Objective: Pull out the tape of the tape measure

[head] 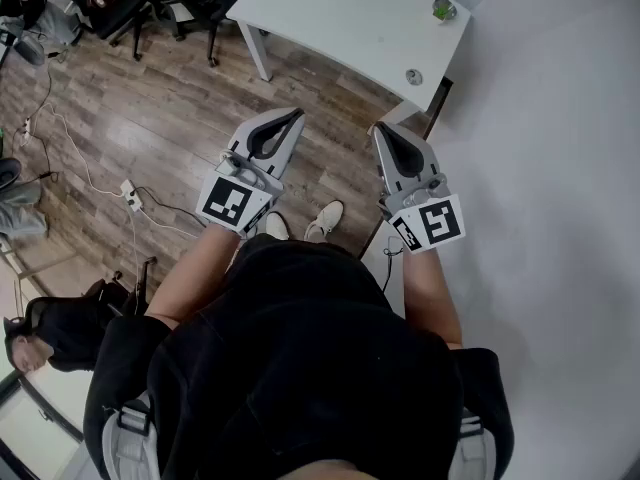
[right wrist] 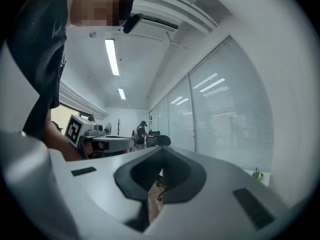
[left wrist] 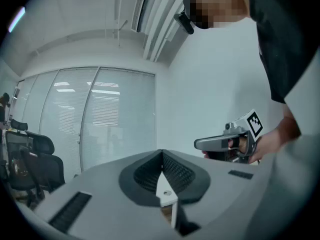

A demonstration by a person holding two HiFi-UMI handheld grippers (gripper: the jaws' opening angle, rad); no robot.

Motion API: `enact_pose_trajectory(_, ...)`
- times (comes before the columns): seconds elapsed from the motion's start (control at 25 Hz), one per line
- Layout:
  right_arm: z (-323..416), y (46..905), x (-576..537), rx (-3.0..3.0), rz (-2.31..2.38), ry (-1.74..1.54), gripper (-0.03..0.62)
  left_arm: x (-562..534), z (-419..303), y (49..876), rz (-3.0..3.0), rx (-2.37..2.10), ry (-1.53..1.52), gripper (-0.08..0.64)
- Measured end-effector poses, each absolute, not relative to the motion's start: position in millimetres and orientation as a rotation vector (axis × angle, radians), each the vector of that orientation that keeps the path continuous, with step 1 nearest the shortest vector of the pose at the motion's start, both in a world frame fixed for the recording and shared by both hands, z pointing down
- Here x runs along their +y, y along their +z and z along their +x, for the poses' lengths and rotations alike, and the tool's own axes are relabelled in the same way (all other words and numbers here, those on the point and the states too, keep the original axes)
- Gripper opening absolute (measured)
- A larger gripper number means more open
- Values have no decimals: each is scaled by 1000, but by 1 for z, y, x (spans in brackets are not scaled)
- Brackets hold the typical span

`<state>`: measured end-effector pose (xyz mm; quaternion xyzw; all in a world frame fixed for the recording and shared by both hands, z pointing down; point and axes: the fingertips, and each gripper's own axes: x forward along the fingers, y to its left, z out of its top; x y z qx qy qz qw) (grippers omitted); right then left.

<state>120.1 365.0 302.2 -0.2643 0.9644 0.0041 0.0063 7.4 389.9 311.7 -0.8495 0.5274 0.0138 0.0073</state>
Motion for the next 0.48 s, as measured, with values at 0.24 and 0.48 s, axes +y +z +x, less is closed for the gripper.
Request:
enact_pose_trajectory(0.24,119,301,375,2986,-877,47,-3,402,-5,319,-2645,1666,26,11)
enact_pose_trajectory(0.48,113,308,381,2962,-927,-8,3,410,-17,326,-2654,1659,-16,11)
